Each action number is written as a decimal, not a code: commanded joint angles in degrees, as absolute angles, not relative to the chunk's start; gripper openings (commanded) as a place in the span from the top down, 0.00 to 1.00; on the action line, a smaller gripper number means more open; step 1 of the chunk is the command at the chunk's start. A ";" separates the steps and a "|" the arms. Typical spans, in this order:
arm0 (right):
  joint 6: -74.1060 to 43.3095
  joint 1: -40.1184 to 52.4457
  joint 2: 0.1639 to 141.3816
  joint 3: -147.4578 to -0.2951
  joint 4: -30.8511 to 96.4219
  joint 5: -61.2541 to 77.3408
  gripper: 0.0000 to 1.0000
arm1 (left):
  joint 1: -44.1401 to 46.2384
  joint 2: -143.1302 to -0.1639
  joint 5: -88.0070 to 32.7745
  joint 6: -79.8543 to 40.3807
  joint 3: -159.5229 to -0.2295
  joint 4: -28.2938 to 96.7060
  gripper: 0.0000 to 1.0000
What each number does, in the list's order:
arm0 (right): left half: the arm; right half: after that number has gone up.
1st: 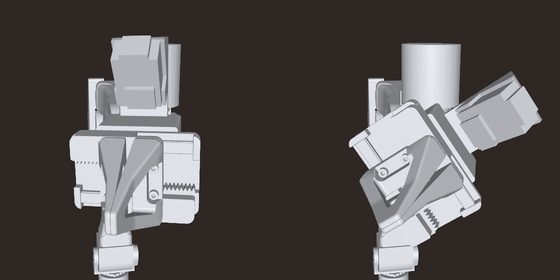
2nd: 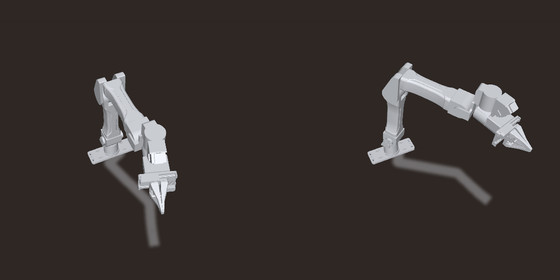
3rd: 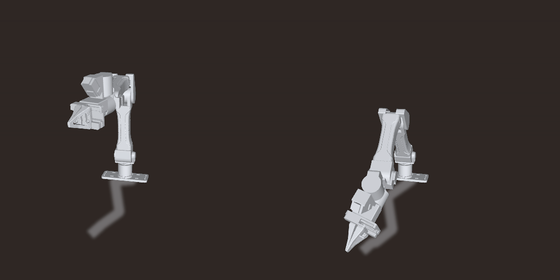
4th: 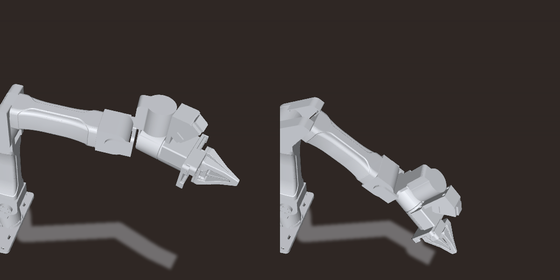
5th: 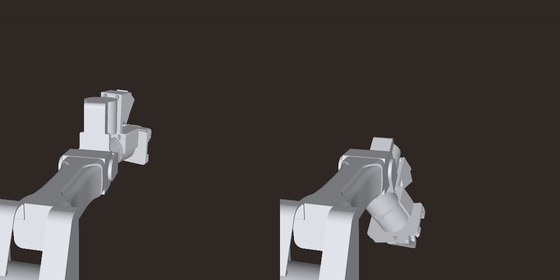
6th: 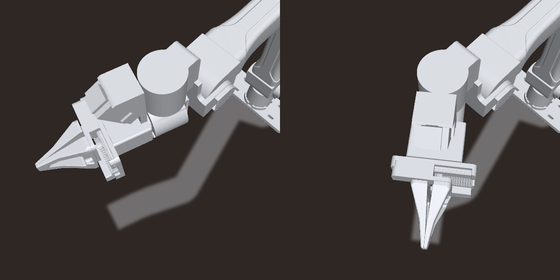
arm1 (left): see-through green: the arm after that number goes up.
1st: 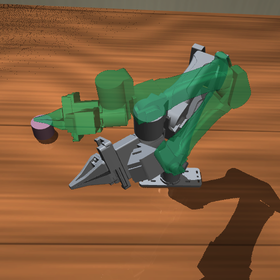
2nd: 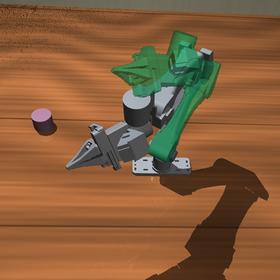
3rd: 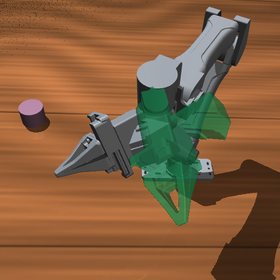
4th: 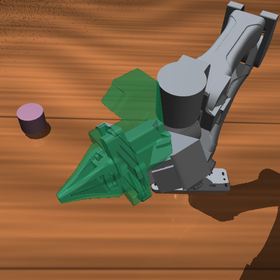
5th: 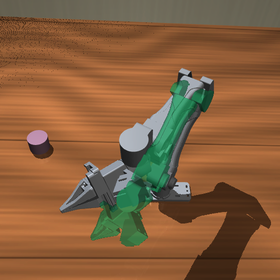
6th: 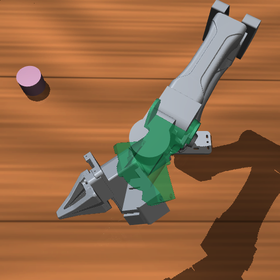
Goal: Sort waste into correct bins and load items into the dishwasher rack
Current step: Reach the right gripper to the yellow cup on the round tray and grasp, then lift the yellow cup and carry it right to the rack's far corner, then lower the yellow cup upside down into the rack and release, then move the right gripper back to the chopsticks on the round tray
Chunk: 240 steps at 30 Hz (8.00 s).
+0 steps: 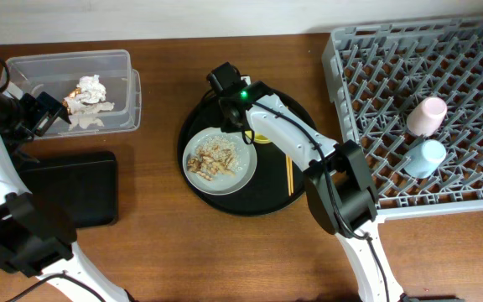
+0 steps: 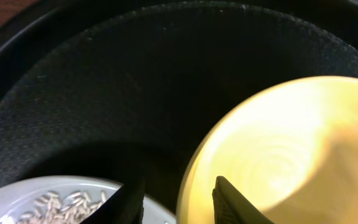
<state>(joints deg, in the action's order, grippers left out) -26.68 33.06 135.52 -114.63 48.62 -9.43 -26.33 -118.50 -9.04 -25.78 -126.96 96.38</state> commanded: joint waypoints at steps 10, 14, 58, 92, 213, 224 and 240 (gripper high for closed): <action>-27.94 33.45 136.51 -117.80 51.44 -7.94 0.96 | -26.44 -116.44 -9.04 -26.24 -126.72 96.29 0.01; -27.92 32.99 135.66 -128.51 59.90 -8.19 0.96 | -26.44 -116.44 -9.04 -26.24 -126.72 96.29 0.01; -30.61 -23.70 140.79 -126.50 23.99 67.81 0.96 | -26.44 -116.44 -9.04 -26.24 -126.72 96.29 0.01; -39.86 -29.98 141.91 -126.52 17.82 67.22 0.96 | -26.44 -116.44 -9.04 -26.24 -126.72 96.29 0.01; -7.51 -5.23 111.28 -126.63 53.01 37.12 0.30 | -26.44 -116.44 -9.04 -26.24 -126.72 96.29 0.01; -7.27 15.09 116.66 -126.63 72.71 18.92 0.13 | -26.44 -116.44 -9.04 -26.24 -126.72 96.29 0.01; -24.71 24.27 135.28 -126.52 77.56 -4.80 0.61 | -26.44 -116.44 -9.04 -26.24 -126.72 96.29 0.01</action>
